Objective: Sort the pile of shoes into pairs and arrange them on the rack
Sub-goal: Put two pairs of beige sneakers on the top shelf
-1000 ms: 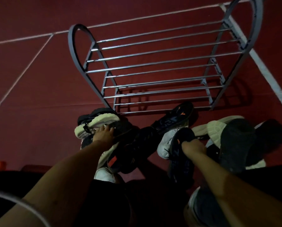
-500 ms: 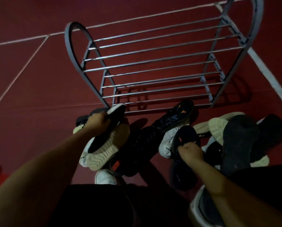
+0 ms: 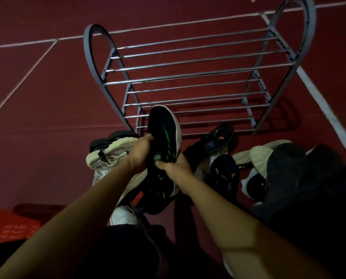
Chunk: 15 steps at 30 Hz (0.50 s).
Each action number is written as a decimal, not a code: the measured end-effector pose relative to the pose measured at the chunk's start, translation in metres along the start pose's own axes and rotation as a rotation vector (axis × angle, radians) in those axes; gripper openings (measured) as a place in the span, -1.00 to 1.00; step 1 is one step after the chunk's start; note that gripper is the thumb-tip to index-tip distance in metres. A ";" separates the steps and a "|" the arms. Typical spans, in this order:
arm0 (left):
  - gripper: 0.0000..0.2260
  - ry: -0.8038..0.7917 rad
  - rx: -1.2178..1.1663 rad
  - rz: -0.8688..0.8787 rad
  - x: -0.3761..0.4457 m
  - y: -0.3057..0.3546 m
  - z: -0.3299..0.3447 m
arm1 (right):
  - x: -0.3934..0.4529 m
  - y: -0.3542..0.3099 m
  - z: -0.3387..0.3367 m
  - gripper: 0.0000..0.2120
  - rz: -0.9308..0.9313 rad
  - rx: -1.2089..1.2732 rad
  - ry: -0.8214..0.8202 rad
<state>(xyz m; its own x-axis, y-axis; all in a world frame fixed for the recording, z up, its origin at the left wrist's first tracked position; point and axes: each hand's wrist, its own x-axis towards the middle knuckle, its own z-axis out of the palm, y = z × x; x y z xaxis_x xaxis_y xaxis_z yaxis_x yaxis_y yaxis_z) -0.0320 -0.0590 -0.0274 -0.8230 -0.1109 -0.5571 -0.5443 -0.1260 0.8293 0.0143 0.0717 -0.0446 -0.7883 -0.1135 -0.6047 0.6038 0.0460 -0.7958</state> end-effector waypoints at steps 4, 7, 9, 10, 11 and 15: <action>-0.69 -0.112 0.236 0.043 0.017 -0.017 -0.002 | 0.008 0.013 -0.045 -0.66 0.052 0.024 0.227; -0.67 0.101 0.517 0.129 0.027 -0.028 -0.029 | 0.011 0.027 -0.094 -0.58 0.181 0.104 0.399; -0.71 0.405 0.723 0.189 0.025 -0.035 -0.044 | 0.008 0.039 -0.125 -0.50 0.288 0.203 0.506; -0.69 0.524 0.778 0.217 0.023 -0.038 -0.049 | 0.006 0.045 -0.136 -0.49 0.335 0.206 0.541; -0.61 0.581 0.827 0.207 0.025 -0.047 -0.059 | 0.004 0.051 -0.142 -0.50 0.361 0.180 0.558; -0.24 0.448 0.879 -0.033 0.032 -0.088 -0.098 | 0.001 0.060 -0.145 -0.49 0.311 0.063 0.552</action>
<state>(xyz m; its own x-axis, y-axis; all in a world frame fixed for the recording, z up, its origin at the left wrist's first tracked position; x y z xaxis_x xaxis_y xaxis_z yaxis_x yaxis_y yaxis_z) 0.0054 -0.1482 -0.1220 -0.7667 -0.5062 -0.3948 -0.6417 0.6214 0.4495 0.0327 0.2179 -0.0971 -0.5097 0.4247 -0.7482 0.8069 -0.0658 -0.5870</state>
